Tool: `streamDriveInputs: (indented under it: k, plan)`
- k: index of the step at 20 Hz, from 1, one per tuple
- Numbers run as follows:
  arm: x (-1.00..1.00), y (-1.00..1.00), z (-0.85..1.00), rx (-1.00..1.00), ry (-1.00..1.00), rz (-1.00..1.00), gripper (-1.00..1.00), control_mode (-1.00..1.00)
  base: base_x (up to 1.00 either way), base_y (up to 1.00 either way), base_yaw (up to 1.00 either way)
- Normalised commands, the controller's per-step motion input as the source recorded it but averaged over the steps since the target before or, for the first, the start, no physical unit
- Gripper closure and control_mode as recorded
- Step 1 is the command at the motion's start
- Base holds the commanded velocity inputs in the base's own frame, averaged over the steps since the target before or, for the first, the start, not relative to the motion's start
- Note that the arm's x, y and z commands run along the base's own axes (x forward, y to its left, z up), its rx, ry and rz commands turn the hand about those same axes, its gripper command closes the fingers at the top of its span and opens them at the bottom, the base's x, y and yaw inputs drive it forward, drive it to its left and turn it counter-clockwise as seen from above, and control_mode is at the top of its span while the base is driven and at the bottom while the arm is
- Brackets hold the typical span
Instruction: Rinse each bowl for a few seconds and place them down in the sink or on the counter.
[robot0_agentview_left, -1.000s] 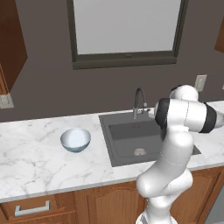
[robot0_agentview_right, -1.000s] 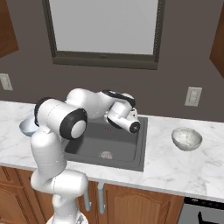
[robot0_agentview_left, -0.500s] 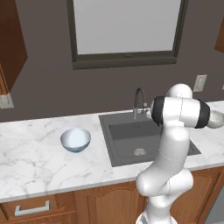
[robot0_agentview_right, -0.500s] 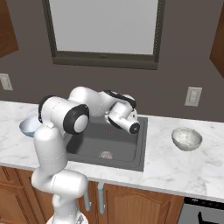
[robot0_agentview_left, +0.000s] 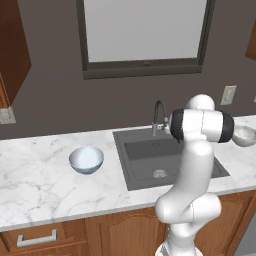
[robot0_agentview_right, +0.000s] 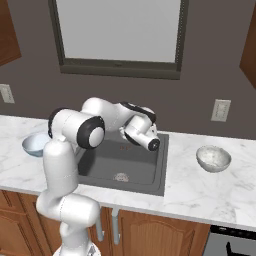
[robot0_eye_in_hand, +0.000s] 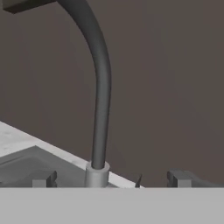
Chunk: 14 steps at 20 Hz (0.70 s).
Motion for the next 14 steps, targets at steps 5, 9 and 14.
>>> streamDriveInputs:
  k: [5,9,14]
  plan:
    - [0.26,0.0,-0.04,0.01,0.0,0.0,-1.0,-1.0,0.0,0.0,0.0]
    - [0.21,0.0,-0.09,0.0,0.0,0.0,-1.0,-1.0,0.0,0.0,0.0]
    - [0.19,-0.01,-0.11,0.0,0.0,0.0,-1.0,-1.0,0.0,0.0,0.0]
